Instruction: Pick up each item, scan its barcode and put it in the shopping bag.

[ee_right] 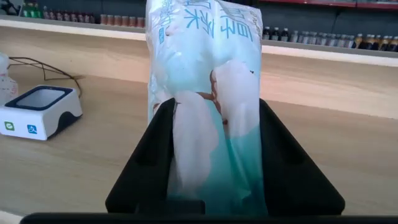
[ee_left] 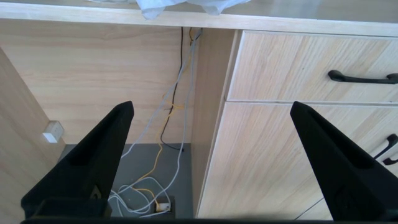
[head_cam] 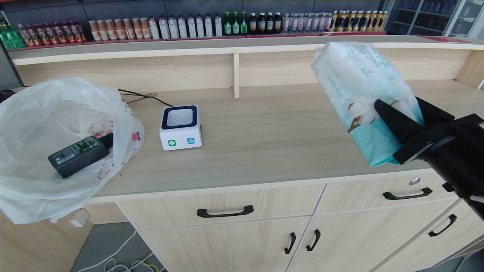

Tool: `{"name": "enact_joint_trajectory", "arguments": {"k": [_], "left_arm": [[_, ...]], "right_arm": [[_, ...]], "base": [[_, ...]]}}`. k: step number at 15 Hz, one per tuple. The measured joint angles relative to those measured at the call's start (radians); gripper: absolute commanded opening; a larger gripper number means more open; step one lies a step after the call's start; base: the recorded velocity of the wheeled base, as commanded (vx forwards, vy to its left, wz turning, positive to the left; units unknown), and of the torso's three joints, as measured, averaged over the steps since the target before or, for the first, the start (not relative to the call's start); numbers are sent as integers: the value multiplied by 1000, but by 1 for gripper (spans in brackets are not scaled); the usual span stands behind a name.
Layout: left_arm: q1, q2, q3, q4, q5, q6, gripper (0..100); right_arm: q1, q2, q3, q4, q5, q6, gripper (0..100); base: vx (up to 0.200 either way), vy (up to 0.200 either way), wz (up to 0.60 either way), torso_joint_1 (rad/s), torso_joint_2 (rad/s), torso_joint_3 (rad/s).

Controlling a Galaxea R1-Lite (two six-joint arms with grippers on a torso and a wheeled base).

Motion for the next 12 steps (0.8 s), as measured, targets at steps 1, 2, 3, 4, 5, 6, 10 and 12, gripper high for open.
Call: {"name": "enact_joint_trajectory", "arguments": {"k": [1,2,3,4,5,6,10,12], "left_arm": [[0,0,0,0,0,0,100],[0,0,0,0,0,0,100],[0,0,0,0,0,0,100],[0,0,0,0,0,0,100],[-2,0,0,1,0,0,100],[-1,0,0,1,0,0,100],[0,0,0,0,0,-2,100],[0,0,0,0,0,-2,100]], "right_arm": [[-1,20,-5,-18,0,2,0],[-7,44,-11,-28,-1,2,0],[-11,64,-16,-41,-5,3,0],[-16,79,-19,-46,-12,4,0],[-16,90,-19,-44,-11,6,0],[-16,100,-22,-50,-10,6,0],[-17,120,-33,-58,-6,22,0],[-17,131,-48,-59,-6,25,0]], "base": [[0,200,0,7,2,2],[0,200,0,-7,-2,2],[0,200,0,-2,2,12],[0,200,0,22,17,-7],[0,200,0,36,17,-12],[0,200,0,2,-2,2],[0,200,0,-4,1,2],[0,200,0,7,-2,0]]}}
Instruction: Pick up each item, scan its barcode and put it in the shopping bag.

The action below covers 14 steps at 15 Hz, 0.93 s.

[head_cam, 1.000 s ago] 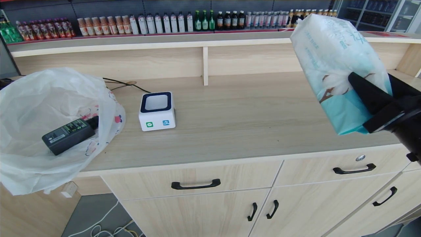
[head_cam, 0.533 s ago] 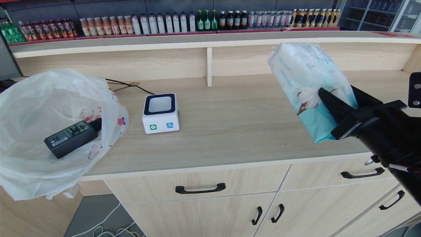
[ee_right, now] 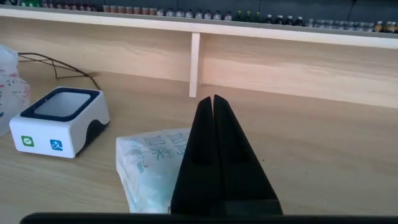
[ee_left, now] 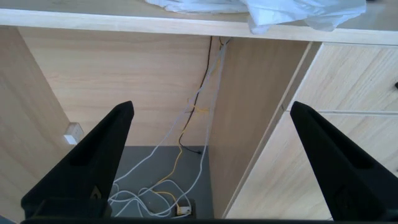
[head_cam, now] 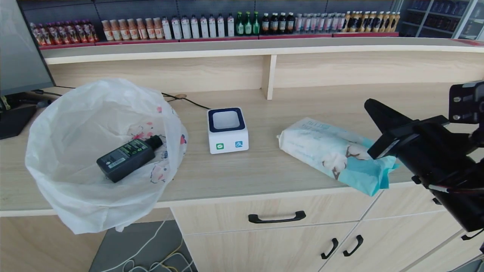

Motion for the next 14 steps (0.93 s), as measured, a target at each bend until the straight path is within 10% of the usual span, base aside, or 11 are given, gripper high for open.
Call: {"name": "enact_joint_trajectory", "arguments": {"k": [10,11,14], "left_arm": [[0,0,0,0,0,3,100],[-1,0,0,0,0,3,100],[-1,0,0,0,0,3,100]], "right_arm": [[-25,29,-49,49,0,68,0],[-33,15,-50,58,5,68,100],[-77,-50,-63,144,19,200,100]], "base": [[0,80,0,1,2,1],[0,0,0,0,0,0],[0,0,0,0,0,0]]}}
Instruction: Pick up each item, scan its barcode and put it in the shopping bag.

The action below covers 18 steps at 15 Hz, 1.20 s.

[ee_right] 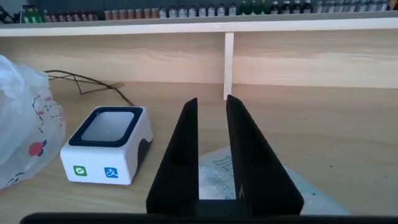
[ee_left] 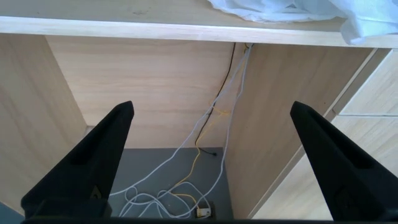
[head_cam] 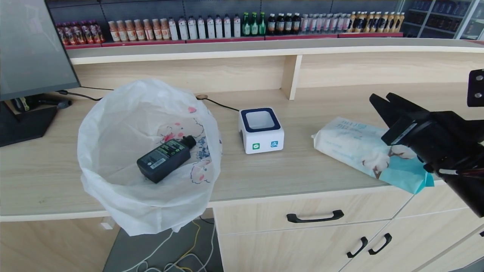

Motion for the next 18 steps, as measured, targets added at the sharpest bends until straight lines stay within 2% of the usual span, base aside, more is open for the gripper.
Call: {"name": "enact_joint_trajectory", "arguments": {"k": [2,5,6,7,9,11,13,16,18], "left_arm": [[-1,0,0,0,0,0,100],[-1,0,0,0,0,0,100],[-1,0,0,0,0,1,100],[-1,0,0,0,0,1,100],[0,0,0,0,0,1,100],[0,0,0,0,0,1,100],[0,0,0,0,0,1,100],[0,0,0,0,0,1,100],[0,0,0,0,0,1,100]], "right_arm": [[-28,-59,-29,105,1,147,100],[-160,-150,-74,320,-9,328,100],[-189,-184,-99,363,8,437,100],[-202,-211,-116,406,59,486,100],[-236,-257,-177,600,302,436,100],[-284,-285,-307,890,469,377,100],[-338,-291,-449,1134,651,256,100],[-382,-227,-600,1363,769,39,100],[-387,-167,-645,1444,803,-152,100]], "base": [[0,0,0,0,0,0],[0,0,0,0,0,0],[0,0,0,0,0,0],[0,0,0,0,0,0],[0,0,0,0,0,0],[0,0,0,0,0,0],[0,0,0,0,0,0],[0,0,0,0,0,0],[0,0,0,0,0,0]]}}
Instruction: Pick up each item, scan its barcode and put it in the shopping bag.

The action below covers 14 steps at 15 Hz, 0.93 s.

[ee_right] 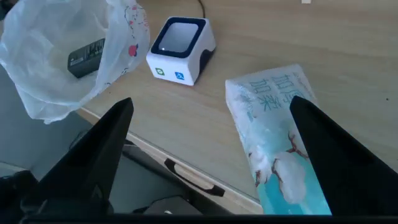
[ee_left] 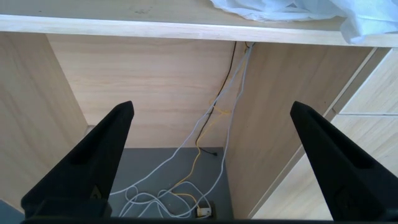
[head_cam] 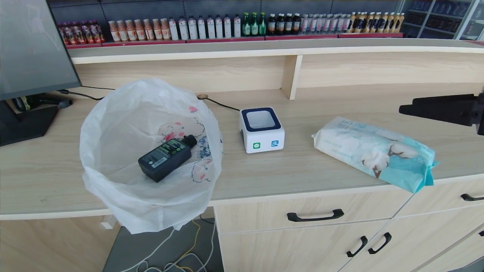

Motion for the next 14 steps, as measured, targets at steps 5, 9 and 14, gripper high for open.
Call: {"name": "enact_joint_trajectory", "arguments": {"k": [5,9,14], "left_arm": [[0,0,0,0,0,1,100],[0,0,0,0,0,0,100],[0,0,0,0,0,1,100]], "right_arm": [[-19,136,-24,179,29,-385,100],[-52,227,-112,194,-16,-466,100],[-102,259,-152,193,-22,-469,100]], "base": [[0,0,0,0,0,0],[0,0,0,0,0,0],[0,0,0,0,0,0]]}}
